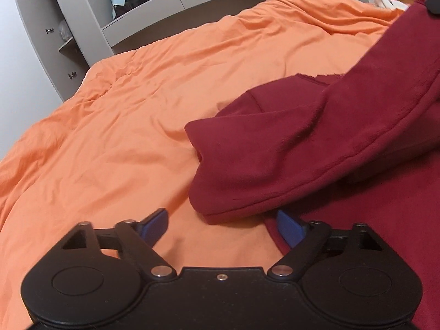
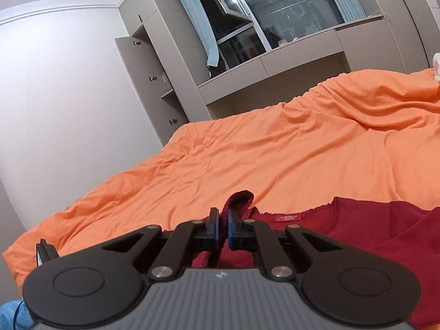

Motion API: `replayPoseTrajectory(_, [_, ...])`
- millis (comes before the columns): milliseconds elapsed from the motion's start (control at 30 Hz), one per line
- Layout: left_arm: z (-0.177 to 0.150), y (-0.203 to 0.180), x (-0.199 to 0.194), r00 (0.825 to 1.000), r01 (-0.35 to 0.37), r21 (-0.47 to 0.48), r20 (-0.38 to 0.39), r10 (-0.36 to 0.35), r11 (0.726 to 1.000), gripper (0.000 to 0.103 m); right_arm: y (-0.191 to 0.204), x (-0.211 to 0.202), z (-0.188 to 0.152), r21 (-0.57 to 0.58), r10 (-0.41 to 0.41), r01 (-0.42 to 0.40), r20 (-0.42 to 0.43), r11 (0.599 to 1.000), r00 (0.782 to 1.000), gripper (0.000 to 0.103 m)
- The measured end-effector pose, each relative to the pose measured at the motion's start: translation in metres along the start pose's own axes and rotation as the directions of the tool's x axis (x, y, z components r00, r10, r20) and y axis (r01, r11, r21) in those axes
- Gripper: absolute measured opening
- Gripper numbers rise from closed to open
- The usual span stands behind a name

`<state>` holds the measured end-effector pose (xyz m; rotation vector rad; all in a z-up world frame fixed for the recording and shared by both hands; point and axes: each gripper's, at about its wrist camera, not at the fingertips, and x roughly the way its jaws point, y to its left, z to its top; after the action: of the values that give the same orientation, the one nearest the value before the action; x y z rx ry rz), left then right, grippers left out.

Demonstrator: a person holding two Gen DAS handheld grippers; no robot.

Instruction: Fold small clothes

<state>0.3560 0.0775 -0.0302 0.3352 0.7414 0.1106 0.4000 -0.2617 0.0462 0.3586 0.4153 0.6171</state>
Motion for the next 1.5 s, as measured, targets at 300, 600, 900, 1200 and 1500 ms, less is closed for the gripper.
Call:
replayPoseTrajectory(300, [0.008,0.021,0.002,0.998,-0.027,-0.127,0.058,0.035,0.991,0.011,-0.025,0.006,-0.019,0.030,-0.058,0.061,-0.081,0.998,0.995,0.007])
replayPoseTrajectory(600, [0.005,0.043,0.006,1.000,-0.026,-0.267,0.001,0.027,0.963,0.006,-0.024,0.028,-0.060,-0.054,-0.112,0.100,-0.281,0.993,0.953,0.007])
replayPoseTrajectory(900, [-0.002,0.069,0.006,0.981,0.139,-0.305,-0.085,-0.172,0.942,0.047,-0.017,0.031,-0.077,-0.115,-0.160,0.128,-0.336,0.985,0.928,0.010])
replayPoseTrajectory(1200, [0.018,0.094,0.008,0.995,0.103,-0.457,0.044,-0.094,0.883,0.089,-0.008,0.025,-0.076,-0.199,-0.223,0.168,-0.297,0.965,0.929,0.069])
replayPoseTrajectory(1500, [0.029,0.082,0.081,0.988,-0.075,-0.465,-0.153,0.004,0.882,0.088,0.007,0.007,-0.080,-0.327,-0.311,0.229,-0.224,0.917,0.924,0.087])
